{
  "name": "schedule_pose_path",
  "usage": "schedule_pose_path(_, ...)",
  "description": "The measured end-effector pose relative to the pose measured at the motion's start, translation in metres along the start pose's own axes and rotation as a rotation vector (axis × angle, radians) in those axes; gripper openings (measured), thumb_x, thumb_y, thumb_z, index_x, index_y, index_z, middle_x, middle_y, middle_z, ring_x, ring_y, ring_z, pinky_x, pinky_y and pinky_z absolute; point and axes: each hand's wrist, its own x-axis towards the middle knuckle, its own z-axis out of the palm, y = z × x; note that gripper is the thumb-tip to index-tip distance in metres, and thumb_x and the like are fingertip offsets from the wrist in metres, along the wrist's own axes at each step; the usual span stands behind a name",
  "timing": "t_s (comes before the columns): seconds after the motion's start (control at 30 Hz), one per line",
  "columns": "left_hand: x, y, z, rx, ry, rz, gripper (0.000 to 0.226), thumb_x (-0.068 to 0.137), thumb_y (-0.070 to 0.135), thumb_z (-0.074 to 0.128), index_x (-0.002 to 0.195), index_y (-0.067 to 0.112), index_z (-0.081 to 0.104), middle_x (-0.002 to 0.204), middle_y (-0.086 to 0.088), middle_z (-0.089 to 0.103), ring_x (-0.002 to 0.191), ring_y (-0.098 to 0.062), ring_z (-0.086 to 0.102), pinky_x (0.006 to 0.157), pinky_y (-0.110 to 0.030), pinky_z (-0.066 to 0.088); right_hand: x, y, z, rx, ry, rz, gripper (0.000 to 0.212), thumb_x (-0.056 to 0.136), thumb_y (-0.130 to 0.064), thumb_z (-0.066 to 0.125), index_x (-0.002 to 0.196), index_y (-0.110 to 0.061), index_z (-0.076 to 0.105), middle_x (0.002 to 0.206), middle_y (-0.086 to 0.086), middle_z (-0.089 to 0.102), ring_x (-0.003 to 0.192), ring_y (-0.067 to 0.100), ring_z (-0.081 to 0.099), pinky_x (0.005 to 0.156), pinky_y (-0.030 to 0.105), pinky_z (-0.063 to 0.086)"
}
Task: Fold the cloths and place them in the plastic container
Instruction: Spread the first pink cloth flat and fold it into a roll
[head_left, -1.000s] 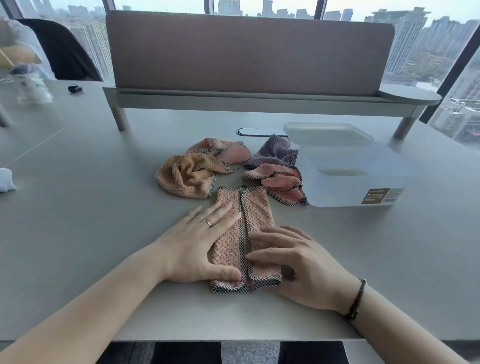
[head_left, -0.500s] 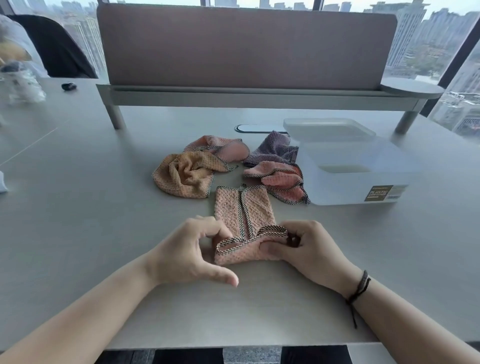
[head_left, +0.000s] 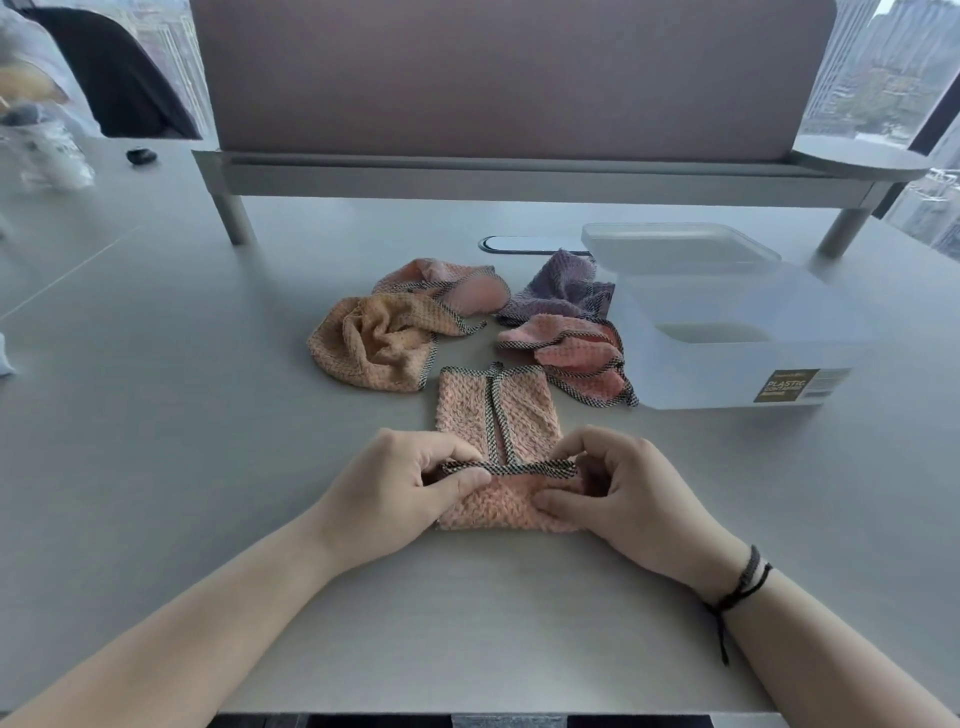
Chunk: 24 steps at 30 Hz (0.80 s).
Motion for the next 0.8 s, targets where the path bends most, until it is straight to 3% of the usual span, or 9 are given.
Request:
schedule_pose_path(0.2,-0.0024,0.0009,0.0021,0.055,-0.002,-0.008,0.009,0.082,0.033,0.080,0.089,0.032,0.075,0.053,0.007,0.061,0.044,-0.001,0.042,0.047,-0.017,0.034,-0.0045,-0.0007,0.0006,-0.084,0.082,-0.050,0.043,0.068,-0.033,0.088,0.102,-0.034,0.061,0.072,-0.008,0.059,0.064,0.007,0.055,0.059,0.016,0.042)
schedule_pose_path(0.3,-0.0038,0.0004,0.0014,0.096,0.037,0.014,0.015,0.080,0.040,0.080,0.093,0.035,0.073,0.054,0.012,0.056,0.047,-0.003,0.044,0.049,-0.018,0.036,-0.0074,-0.0011,-0.0004,-0.044,0.096,-0.056,0.037,0.073,-0.036,0.085,0.101,-0.034,0.062,0.075,-0.006,0.061,0.066,0.010,0.057,0.061,0.014,0.043)
schedule_pose_path(0.4,-0.0023,0.0021,-0.0018,0.204,0.099,0.102,0.023,0.078,0.043,0.076,0.100,0.036,0.070,0.073,0.016,0.059,0.064,0.000,0.055,0.063,-0.011,0.040,-0.0067,0.0010,-0.0004,-0.021,0.125,-0.040,0.026,0.079,-0.032,0.080,0.098,-0.033,0.064,0.075,-0.007,0.064,0.061,0.009,0.055,0.060,0.014,0.043)
schedule_pose_path(0.63,-0.0045,0.0063,-0.0042,0.242,0.144,0.176,0.021,0.083,0.044,0.067,0.100,0.032,0.068,0.079,0.016,0.064,0.064,-0.005,0.059,0.069,-0.013,0.041,-0.0071,0.0002,-0.0009,0.003,0.153,-0.039,0.018,0.078,-0.023,0.082,0.088,-0.028,0.068,0.075,-0.011,0.066,0.056,0.005,0.054,0.057,0.009,0.041)
schedule_pose_path(0.73,-0.0029,0.0061,-0.0051,0.287,0.121,0.206,0.021,0.082,0.042,0.068,0.098,0.030,0.067,0.079,0.018,0.056,0.070,0.005,0.052,0.069,-0.022,0.045,-0.0067,0.0011,-0.0012,-0.026,0.166,-0.048,0.020,0.076,-0.020,0.083,0.085,-0.028,0.068,0.077,-0.016,0.064,0.057,0.007,0.055,0.058,0.010,0.041)
schedule_pose_path(0.8,-0.0020,0.0055,-0.0055,0.349,0.147,0.249,0.019,0.082,0.040,0.069,0.095,0.026,0.068,0.087,0.014,0.058,0.079,-0.002,0.057,0.072,-0.033,0.051,-0.0064,0.0023,-0.0011,-0.056,0.194,-0.073,0.021,0.074,-0.017,0.084,0.082,-0.030,0.069,0.081,-0.015,0.060,0.060,0.011,0.056,0.060,0.011,0.042)
